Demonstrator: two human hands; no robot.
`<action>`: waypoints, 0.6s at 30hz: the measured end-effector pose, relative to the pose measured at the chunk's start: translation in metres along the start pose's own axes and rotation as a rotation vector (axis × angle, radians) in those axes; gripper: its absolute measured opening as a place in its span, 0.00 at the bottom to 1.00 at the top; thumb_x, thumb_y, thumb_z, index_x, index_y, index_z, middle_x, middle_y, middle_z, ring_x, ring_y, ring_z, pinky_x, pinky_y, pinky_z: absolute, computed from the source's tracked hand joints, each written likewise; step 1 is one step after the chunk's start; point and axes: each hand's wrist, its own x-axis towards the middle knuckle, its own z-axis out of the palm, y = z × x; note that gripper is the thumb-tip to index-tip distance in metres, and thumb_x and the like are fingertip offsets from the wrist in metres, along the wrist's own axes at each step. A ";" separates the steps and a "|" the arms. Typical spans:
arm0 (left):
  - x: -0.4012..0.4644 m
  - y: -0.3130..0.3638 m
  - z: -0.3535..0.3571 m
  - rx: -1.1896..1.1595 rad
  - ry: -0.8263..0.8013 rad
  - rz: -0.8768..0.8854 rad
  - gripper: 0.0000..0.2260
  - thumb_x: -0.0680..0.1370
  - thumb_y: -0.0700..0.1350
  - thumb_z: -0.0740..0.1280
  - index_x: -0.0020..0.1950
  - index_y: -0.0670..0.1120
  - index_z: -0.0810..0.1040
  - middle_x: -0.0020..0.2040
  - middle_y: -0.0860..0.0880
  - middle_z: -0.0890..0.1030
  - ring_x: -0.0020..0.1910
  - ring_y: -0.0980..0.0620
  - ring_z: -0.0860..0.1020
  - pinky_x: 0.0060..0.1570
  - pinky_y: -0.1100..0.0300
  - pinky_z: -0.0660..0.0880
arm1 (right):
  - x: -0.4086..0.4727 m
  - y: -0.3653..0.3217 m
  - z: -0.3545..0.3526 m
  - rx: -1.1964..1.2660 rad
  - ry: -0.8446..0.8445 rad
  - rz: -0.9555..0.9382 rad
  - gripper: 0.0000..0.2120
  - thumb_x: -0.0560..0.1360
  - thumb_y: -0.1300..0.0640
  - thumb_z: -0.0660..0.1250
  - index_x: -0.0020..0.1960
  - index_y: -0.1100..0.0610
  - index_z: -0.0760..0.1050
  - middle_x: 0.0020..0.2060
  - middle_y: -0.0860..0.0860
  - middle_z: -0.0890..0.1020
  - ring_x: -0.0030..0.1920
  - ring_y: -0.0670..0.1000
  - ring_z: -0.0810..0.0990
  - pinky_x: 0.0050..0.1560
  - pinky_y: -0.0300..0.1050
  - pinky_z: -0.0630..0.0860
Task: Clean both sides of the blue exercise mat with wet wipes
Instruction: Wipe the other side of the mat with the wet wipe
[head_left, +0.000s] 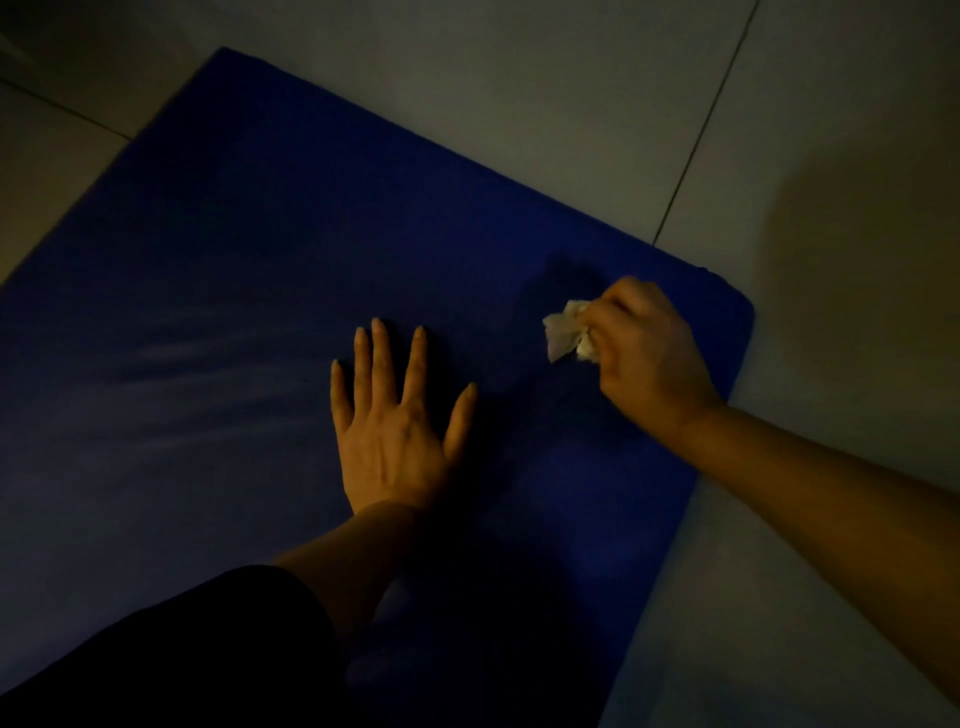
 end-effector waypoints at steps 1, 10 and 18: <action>0.000 0.000 -0.001 -0.002 -0.010 0.037 0.34 0.77 0.67 0.44 0.78 0.51 0.56 0.79 0.46 0.52 0.78 0.50 0.47 0.76 0.50 0.42 | -0.002 -0.001 0.000 -0.009 0.019 0.048 0.11 0.66 0.71 0.72 0.47 0.64 0.77 0.43 0.59 0.76 0.43 0.59 0.76 0.36 0.46 0.76; -0.001 -0.003 0.005 0.002 0.000 0.226 0.28 0.79 0.63 0.51 0.77 0.53 0.61 0.78 0.50 0.58 0.78 0.52 0.52 0.75 0.47 0.50 | -0.025 -0.011 0.003 0.027 -0.043 -0.053 0.03 0.69 0.68 0.67 0.41 0.63 0.75 0.40 0.57 0.75 0.41 0.55 0.74 0.34 0.43 0.73; -0.001 -0.006 0.011 0.000 0.077 0.339 0.24 0.81 0.58 0.53 0.74 0.50 0.67 0.76 0.46 0.64 0.76 0.47 0.59 0.74 0.47 0.55 | -0.055 -0.030 0.011 0.059 0.005 -0.044 0.03 0.71 0.69 0.67 0.39 0.64 0.75 0.39 0.55 0.75 0.40 0.53 0.73 0.35 0.41 0.72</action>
